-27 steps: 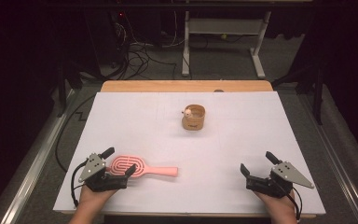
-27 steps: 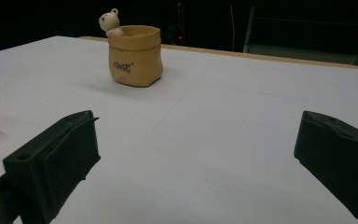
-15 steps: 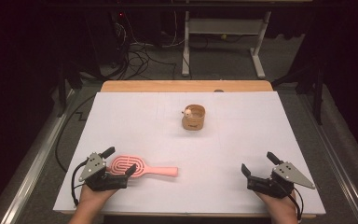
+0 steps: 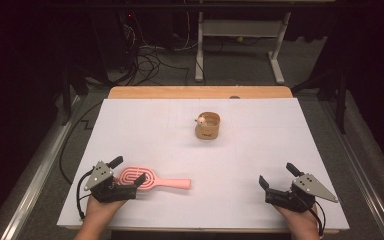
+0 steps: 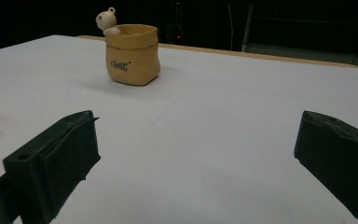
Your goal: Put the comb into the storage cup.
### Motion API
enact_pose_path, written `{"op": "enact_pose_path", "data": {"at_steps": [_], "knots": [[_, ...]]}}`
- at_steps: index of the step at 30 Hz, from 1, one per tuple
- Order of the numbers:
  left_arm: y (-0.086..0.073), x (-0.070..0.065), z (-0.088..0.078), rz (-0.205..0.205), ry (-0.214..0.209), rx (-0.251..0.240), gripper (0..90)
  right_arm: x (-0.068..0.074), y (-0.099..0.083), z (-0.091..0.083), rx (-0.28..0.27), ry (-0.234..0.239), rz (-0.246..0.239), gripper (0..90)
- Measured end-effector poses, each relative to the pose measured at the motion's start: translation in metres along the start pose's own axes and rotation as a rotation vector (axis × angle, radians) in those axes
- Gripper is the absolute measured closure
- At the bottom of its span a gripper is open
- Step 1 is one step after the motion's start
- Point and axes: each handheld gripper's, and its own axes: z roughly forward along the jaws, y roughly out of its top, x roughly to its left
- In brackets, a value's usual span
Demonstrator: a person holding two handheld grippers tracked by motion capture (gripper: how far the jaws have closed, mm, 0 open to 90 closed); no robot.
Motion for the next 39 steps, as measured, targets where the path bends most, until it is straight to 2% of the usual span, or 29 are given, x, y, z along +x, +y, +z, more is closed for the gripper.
{"op": "enact_pose_path", "data": {"at_steps": [4, 6, 12, 14, 15, 19, 23, 25, 28, 29, 34, 35, 39], "knots": [[0.0016, -0.0011, -0.0004, -0.002, -0.014, 0.009, 0.0, -0.0001, 0.0006, -0.0016, -0.009, 0.001, -0.002, 0.4], [0.0015, -0.0007, -0.0012, -0.012, -0.031, 0.007, 3.8, 0.0000, 0.0007, -0.0029, -0.017, 0.003, 0.004, 0.4], [0.0028, -0.0005, 0.0007, -0.019, -0.025, 0.009, 3.9, 0.0006, 0.0008, -0.0038, -0.017, 0.005, -0.003, 0.4], [0.0024, -0.0007, 0.0001, -0.024, -0.038, 0.011, 9.5, 0.0001, 0.0005, -0.0039, -0.015, 0.007, 0.002, 0.4], [0.0015, -0.0012, -0.0013, -0.021, -0.051, -0.010, 12.3, 0.0001, 0.0003, -0.0042, -0.017, 0.011, -0.003, 0.4], [0.0022, -0.0024, -0.0015, -0.009, -0.034, -0.010, 12.6, 0.0008, -0.0004, -0.0048, -0.015, 0.010, -0.005, 0.4], [0.0028, -0.0010, -0.0005, -0.032, -0.009, 0.003, 12.8, 0.0011, -0.0011, -0.0036, -0.010, 0.010, 0.001, 0.4], [0.0032, -0.0006, -0.0006, -0.038, 0.005, 0.004, 20.0, 0.0010, -0.0011, -0.0029, -0.009, 0.013, -0.005, 0.4], [0.0036, -0.0006, -0.0008, -0.036, 0.006, 0.006, 21.9, 0.0013, -0.0012, -0.0029, -0.008, 0.014, -0.007, 0.4], [0.0037, -0.0010, -0.0011, -0.030, 0.011, 0.005, 29.2, 0.0012, -0.0012, -0.0030, -0.008, 0.014, -0.008, 0.4], [0.0049, -0.0028, -0.0018, -0.015, 0.008, 0.009, 35.0, 0.0011, -0.0009, -0.0034, -0.010, 0.010, -0.009, 0.4], [0.0045, -0.0030, -0.0022, -0.001, -0.005, 0.009, 42.8, 0.0011, -0.0009, -0.0033, -0.009, 0.009, -0.007, 0.4], [0.0039, -0.0048, -0.0008, 0.020, -0.018, 0.023, 44.3, 0.0014, -0.0008, -0.0037, -0.010, 0.012, -0.011, 0.4]]}}
